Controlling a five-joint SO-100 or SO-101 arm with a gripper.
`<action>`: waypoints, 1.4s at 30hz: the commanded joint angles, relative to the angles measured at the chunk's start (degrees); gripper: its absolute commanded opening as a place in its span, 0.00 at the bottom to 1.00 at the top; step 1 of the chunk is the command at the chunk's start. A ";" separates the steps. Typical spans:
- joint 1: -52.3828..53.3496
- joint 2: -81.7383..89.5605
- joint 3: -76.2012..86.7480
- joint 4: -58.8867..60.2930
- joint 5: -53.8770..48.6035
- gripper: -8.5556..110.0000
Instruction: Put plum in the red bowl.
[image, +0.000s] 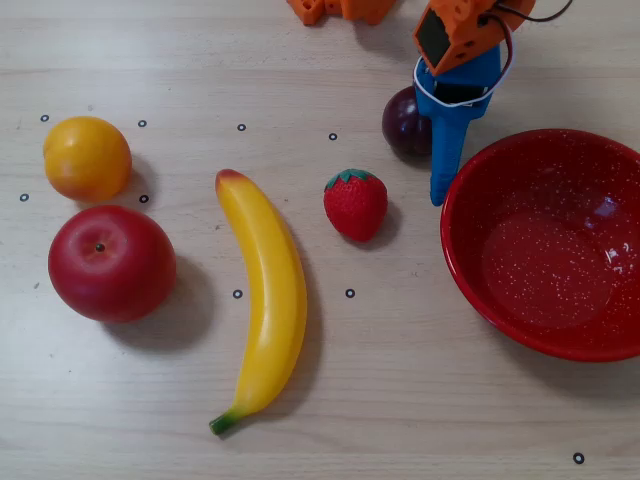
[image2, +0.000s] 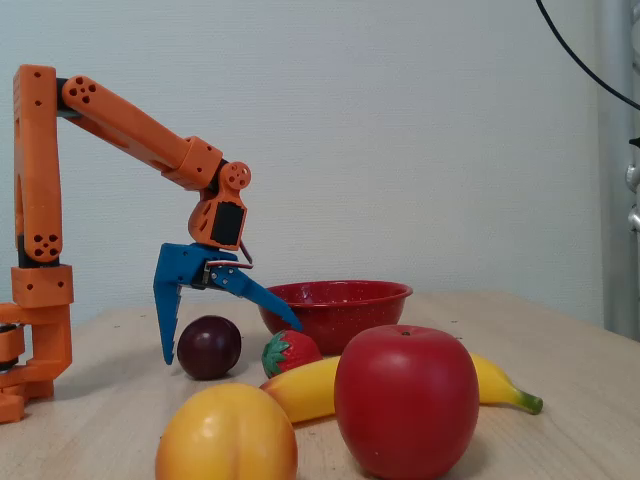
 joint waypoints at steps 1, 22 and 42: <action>-0.35 1.14 -4.22 -1.58 1.41 0.64; -1.41 0.00 -2.20 -2.46 1.58 0.63; -4.22 2.64 -0.35 -1.05 0.53 0.43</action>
